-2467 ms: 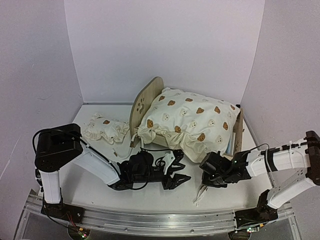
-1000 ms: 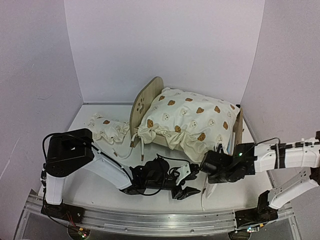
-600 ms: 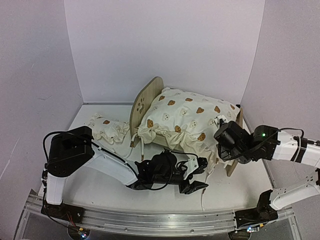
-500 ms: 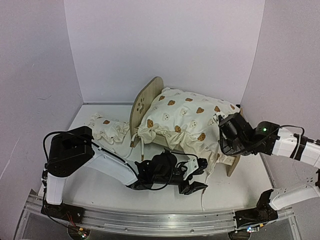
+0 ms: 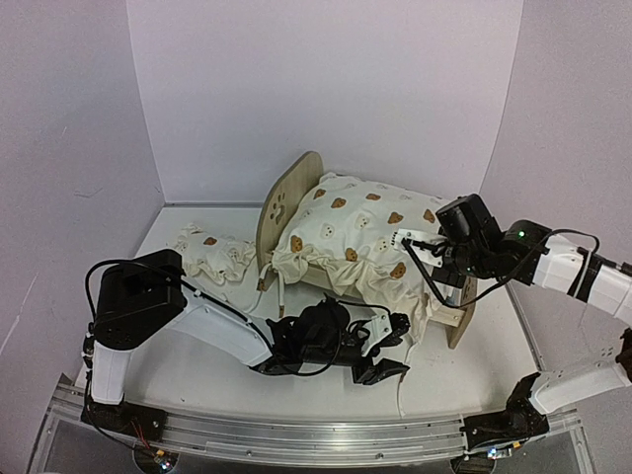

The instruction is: Set up the pet bed

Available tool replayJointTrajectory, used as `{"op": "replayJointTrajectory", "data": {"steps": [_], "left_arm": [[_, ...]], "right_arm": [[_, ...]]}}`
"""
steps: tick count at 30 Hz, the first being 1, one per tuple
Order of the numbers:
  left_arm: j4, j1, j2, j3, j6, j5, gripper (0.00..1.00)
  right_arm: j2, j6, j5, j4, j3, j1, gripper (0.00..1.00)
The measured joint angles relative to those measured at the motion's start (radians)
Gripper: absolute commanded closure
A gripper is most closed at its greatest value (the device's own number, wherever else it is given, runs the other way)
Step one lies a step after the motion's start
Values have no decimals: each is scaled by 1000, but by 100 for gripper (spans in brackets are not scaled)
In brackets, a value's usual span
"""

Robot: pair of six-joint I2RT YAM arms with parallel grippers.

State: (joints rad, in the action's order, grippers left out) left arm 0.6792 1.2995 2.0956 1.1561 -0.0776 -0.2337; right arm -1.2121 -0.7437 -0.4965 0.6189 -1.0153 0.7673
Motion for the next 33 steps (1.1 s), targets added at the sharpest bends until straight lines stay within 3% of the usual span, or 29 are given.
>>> {"op": "replayJointTrajectory", "data": {"steps": [9, 18, 28, 33], "left_arm": [[0, 0, 0, -13, -2, -3, 39], [-1, 0, -6, -27, -6, -9, 38], [10, 0, 18, 23, -38, -17, 38], [142, 0, 117, 90, -61, -19, 44]], "right_arm": [[2, -120, 6, -26, 60, -69, 100], [4, 0, 39, -24, 205, -113, 100], [-150, 510, 14, 79, 73, -113, 100], [-167, 750, 18, 122, 82, -117, 100]]}}
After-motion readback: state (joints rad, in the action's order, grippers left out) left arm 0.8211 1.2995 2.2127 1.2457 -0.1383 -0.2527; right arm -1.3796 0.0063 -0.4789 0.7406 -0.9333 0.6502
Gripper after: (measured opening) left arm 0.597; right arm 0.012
